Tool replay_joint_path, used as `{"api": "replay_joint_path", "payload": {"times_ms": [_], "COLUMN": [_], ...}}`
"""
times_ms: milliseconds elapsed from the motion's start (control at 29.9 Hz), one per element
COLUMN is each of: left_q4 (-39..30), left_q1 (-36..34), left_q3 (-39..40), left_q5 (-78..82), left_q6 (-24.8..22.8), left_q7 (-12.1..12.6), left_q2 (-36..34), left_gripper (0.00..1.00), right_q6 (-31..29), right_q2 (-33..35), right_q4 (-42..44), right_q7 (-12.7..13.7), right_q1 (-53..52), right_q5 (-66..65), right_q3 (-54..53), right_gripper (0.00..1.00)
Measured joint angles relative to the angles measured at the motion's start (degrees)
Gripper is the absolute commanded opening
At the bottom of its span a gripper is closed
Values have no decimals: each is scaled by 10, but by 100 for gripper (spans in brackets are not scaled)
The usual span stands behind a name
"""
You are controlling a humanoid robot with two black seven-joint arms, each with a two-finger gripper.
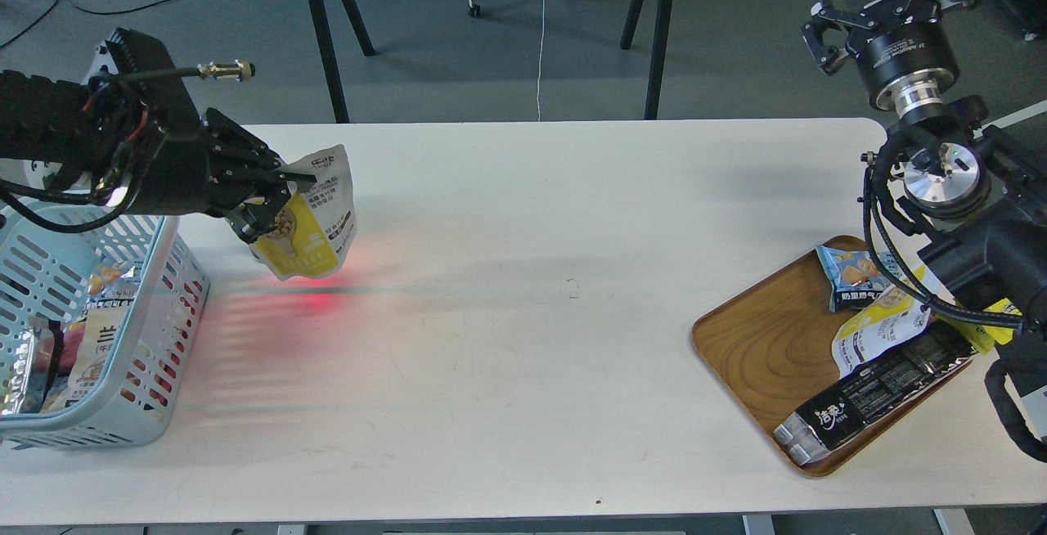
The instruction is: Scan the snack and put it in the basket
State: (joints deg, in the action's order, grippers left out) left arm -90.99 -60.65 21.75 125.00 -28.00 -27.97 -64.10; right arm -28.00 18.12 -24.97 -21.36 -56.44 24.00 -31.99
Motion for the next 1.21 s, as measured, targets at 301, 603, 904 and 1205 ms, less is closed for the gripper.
{"api": "replay_joint_path", "payload": {"times_ms": [301, 603, 904, 1205], "left_q4": [-13, -12, -12, -16], "left_q1": [0, 1, 0, -7], "left_q3": [68, -6, -156, -171], "left_q5": [-4, -48, -50, -52], "left_q6": [0, 3, 112, 143], "left_q7": [0, 0, 0, 0], "left_q2": [-139, -290, -358, -359], "left_gripper": [0, 0, 7, 69], "right_q6": [0, 0, 0, 0], "right_q2": [0, -5, -6, -6], "right_q4": [0, 0, 0, 1], "right_q7": [0, 0, -1, -1], "right_q1": [-6, -6, -8, -10], "right_q5": [0, 0, 0, 0], "right_q3": [0, 0, 0, 1], "right_gripper": [100, 100, 100, 100]}}
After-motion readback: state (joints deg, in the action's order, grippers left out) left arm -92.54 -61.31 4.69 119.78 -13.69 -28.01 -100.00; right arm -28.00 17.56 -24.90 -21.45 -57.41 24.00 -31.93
